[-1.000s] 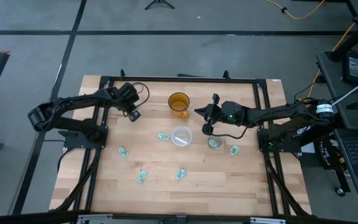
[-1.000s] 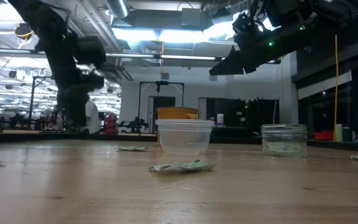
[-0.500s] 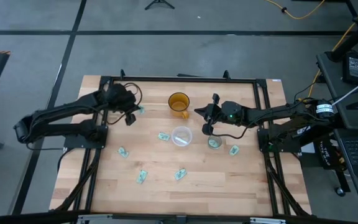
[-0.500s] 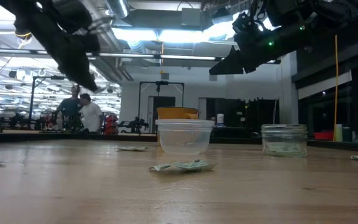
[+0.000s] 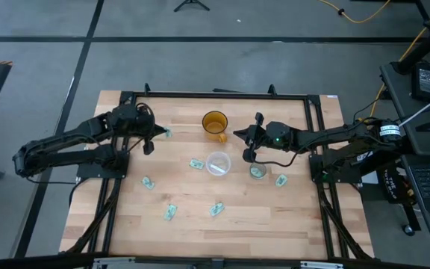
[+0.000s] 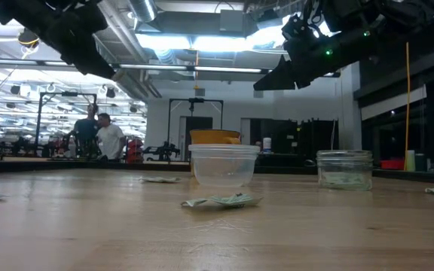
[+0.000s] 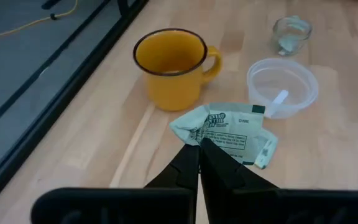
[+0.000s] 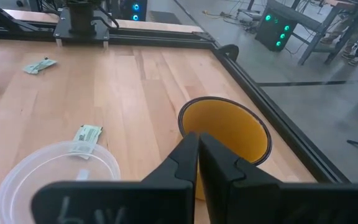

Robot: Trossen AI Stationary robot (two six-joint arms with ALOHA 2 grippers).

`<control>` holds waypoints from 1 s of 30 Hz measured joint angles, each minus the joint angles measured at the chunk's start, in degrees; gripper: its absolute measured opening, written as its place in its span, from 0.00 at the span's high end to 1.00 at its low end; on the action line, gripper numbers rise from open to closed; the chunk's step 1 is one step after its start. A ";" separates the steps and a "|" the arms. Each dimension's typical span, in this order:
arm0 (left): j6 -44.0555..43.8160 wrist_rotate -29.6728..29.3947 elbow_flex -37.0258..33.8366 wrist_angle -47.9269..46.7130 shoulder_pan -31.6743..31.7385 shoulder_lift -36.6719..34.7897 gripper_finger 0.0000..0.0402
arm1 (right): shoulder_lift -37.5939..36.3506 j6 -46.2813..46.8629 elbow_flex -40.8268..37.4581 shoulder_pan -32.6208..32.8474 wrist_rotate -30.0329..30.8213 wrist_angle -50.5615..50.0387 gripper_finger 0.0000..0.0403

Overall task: Pick and place Stevia / Truvia into bins
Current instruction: Put the green stevia packet into the transparent container

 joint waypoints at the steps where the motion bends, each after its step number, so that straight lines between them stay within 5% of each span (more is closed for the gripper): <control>1: -0.52 0.00 0.00 0.00 -0.38 -0.06 0.99 | 0.00 0.00 0.00 0.00 0.00 0.00 0.95; 21: -5.21 -0.36 -7.21 20.83 -9.15 1.10 0.99 | 0.02 0.08 0.00 0.00 -1.99 -0.54 0.95; 30: -7.73 -7.14 -7.89 28.60 -16.16 10.06 0.99 | 0.02 0.22 0.00 0.00 -1.99 -1.20 0.95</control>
